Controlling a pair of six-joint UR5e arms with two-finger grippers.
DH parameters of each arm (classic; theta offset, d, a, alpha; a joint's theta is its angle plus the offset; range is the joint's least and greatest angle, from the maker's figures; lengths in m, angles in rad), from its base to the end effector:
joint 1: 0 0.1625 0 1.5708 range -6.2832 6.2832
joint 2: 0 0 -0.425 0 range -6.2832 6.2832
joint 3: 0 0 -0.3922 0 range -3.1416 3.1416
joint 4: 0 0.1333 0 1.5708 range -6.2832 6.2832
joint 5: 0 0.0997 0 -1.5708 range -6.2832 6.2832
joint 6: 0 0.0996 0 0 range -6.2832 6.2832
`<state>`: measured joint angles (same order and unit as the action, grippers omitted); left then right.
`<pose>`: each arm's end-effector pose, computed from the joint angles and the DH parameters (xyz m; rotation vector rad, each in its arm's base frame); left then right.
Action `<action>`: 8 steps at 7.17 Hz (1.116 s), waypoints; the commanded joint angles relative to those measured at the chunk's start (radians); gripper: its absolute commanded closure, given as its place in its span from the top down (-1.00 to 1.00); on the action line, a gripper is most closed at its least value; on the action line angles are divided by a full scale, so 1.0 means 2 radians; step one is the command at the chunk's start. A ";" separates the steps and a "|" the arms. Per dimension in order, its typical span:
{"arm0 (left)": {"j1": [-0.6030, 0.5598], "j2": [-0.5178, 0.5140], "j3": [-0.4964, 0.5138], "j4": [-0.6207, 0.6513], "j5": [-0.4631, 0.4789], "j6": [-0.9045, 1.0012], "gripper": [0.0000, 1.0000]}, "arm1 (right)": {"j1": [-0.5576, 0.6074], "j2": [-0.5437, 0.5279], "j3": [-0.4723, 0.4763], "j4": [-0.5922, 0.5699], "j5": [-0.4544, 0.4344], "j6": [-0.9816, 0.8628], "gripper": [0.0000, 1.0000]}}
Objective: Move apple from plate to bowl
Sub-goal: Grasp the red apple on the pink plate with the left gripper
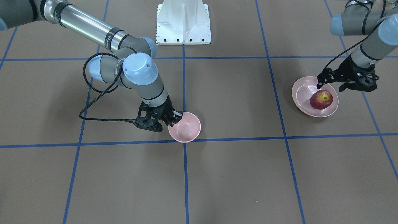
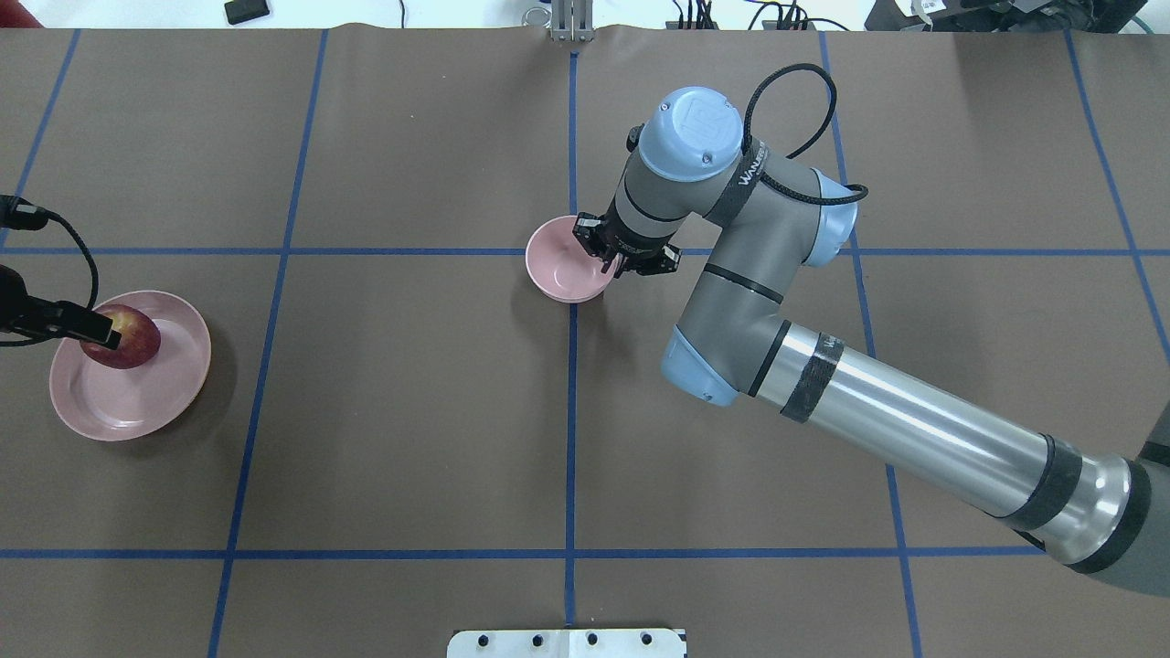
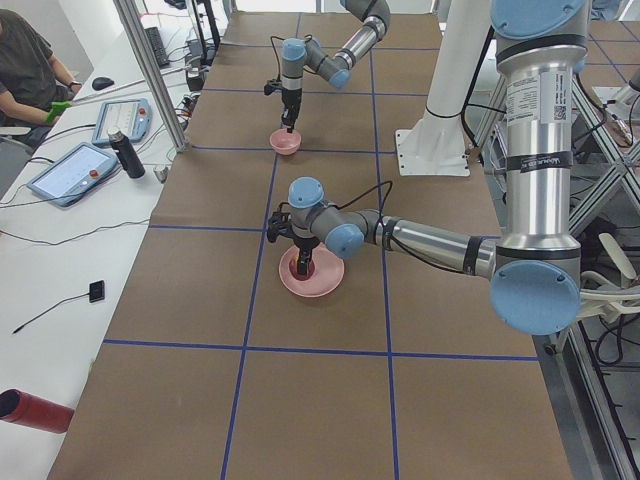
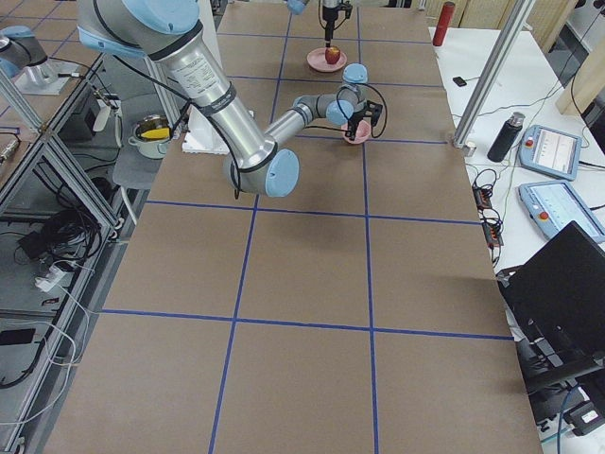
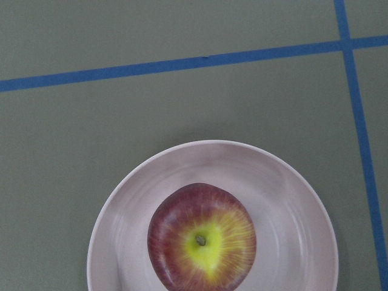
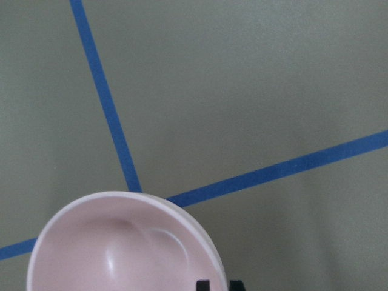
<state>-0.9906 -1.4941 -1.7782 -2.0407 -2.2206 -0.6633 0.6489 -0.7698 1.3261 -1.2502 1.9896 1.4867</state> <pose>0.2039 -0.4443 0.5442 0.1037 0.8484 0.1171 -0.5590 -0.5404 0.2327 -0.0562 -0.9501 0.3383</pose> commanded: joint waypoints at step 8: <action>0.037 -0.034 0.050 -0.019 0.043 -0.027 0.96 | 0.000 -0.009 0.007 0.002 0.002 -0.002 1.00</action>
<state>-0.9352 -1.5520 -1.6901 -2.0785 -2.1563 -0.7020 0.6481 -0.7818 1.3369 -1.2484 1.9915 1.4836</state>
